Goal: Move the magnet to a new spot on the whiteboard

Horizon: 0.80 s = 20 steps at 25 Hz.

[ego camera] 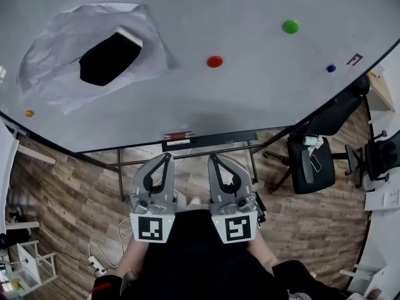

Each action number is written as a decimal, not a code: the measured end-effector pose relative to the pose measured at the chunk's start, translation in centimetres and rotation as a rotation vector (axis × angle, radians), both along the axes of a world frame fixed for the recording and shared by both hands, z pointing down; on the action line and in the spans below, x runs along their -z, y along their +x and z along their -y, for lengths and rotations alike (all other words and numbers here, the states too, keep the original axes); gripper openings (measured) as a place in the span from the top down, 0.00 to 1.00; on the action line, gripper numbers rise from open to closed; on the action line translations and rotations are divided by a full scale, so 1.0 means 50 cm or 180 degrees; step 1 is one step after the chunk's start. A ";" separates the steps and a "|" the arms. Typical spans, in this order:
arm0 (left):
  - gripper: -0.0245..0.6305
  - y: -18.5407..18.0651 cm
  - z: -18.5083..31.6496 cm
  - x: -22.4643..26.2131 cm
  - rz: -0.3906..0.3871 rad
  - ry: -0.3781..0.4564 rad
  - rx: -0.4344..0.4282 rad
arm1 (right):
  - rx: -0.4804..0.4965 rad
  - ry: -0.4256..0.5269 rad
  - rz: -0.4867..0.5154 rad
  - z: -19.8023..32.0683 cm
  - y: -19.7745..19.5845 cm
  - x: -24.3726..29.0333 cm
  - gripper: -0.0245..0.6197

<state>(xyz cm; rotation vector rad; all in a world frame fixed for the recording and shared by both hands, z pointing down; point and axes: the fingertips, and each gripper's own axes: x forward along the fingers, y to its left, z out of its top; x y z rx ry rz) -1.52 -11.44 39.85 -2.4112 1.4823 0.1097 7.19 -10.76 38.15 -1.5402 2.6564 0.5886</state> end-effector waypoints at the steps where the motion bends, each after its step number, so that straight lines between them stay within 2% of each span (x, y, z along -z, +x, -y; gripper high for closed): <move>1: 0.96 0.004 0.001 -0.001 0.0000 -0.0009 -0.0009 | -0.0003 0.0003 0.0006 0.001 0.003 0.001 0.96; 20: 0.96 0.052 0.001 -0.014 0.0038 -0.0068 -0.0106 | -0.0119 -0.0113 0.0067 0.005 0.058 -0.016 0.96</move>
